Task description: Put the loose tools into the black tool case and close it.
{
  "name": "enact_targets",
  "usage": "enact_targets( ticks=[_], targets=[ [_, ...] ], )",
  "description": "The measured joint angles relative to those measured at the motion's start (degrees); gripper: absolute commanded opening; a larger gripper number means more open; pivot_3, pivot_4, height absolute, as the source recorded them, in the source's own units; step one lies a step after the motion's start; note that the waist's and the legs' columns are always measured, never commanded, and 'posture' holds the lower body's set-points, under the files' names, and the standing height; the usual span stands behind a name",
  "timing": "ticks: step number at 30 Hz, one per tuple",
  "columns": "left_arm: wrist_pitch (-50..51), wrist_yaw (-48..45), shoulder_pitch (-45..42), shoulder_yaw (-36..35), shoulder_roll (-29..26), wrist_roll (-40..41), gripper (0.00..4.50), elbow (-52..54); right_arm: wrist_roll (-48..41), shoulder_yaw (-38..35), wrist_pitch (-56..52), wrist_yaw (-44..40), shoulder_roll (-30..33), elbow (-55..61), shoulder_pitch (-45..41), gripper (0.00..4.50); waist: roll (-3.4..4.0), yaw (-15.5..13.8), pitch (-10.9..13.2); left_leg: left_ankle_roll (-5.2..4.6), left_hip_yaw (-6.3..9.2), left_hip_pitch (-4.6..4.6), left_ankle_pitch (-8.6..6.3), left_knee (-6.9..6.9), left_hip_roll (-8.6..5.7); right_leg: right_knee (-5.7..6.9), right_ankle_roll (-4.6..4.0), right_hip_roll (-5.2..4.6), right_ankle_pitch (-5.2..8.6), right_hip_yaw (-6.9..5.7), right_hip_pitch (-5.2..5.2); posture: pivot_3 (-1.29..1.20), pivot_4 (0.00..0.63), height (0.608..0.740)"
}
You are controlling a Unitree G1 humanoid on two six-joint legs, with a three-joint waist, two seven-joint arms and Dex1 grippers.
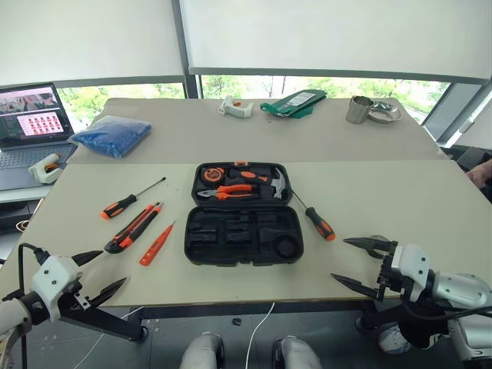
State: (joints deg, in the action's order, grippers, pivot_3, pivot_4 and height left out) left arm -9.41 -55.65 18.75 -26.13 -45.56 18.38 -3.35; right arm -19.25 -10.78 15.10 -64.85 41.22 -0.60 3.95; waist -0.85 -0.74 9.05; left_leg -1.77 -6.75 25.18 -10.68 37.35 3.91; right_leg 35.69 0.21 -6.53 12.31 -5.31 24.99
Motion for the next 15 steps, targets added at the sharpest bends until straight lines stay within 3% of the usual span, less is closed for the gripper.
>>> enact_targets(
  ticks=[2, 8, 15],
  targets=[
    [1.35, 0.32, 0.11, -0.38, 0.17, 1.03, 4.5, 0.26, -0.11, 0.01, -0.16, 0.1, -0.25, 0.0, -0.28, 4.49, 0.0, 0.01, 0.0, 0.0, 0.0, 0.0, 0.0, 0.02, 0.0, 0.04, 0.0, 0.0, 0.0, 0.01, 0.01, 0.0, 0.15, 0.74],
    [13.08, 9.54, 1.12, -12.05, 5.51, 11.11, 4.5, 3.22, -8.75, 0.69, -4.86, 1.33, -5.39, 5.09, -4.27, 4.49, -0.06, 0.48, -0.01, 0.0, 0.04, -0.03, 0.01, 0.12, 0.06, 0.31, 0.03, 0.01, -0.02, 0.04, -0.11, 0.0, 0.15, 0.74],
    [28.09, 17.14, 5.92, -17.26, 9.34, 16.61, 4.5, 3.69, -12.06, 1.14, -8.19, 5.99, -9.75, 11.92, -7.11, 4.49, -0.31, -0.02, 0.01, 0.02, 0.14, -0.03, -0.01, 0.32, 0.08, 0.33, -0.05, 0.02, 0.03, -0.06, 0.01, 0.0, 0.15, 0.74]
  ],
)
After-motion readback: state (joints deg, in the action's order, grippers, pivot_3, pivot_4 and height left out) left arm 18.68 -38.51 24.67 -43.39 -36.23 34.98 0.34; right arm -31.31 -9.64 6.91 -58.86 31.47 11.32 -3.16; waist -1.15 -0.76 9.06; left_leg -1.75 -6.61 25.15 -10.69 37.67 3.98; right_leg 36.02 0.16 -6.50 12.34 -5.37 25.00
